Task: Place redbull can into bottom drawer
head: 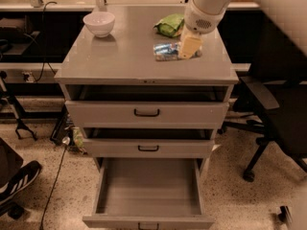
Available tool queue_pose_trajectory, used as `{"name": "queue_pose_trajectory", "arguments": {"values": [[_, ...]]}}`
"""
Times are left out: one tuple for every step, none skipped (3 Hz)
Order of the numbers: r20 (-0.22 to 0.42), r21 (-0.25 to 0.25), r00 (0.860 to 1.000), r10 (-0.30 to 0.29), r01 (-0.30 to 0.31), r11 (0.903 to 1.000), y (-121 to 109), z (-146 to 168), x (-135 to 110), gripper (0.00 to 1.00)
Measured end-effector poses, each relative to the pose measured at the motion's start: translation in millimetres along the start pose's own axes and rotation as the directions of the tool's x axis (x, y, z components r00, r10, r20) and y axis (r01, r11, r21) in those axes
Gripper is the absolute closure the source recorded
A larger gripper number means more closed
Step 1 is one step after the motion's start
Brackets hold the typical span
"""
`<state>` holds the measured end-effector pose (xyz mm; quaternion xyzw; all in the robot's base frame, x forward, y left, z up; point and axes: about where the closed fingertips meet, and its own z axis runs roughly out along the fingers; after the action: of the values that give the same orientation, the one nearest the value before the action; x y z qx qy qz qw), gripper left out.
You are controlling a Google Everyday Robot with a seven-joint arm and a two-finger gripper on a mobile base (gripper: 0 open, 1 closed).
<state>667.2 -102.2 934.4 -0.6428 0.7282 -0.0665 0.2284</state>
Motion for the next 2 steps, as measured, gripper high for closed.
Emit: {"name": "queue_pose_trajectory", "arguments": {"values": [[0.057,-0.029,0.998,-0.04,0.042,0.9987,63.5,-28.7,-27.7,1.0],[0.057,-0.029,0.998,-0.04,0.042,0.9987,63.5,-28.7,-27.7,1.0]]}}
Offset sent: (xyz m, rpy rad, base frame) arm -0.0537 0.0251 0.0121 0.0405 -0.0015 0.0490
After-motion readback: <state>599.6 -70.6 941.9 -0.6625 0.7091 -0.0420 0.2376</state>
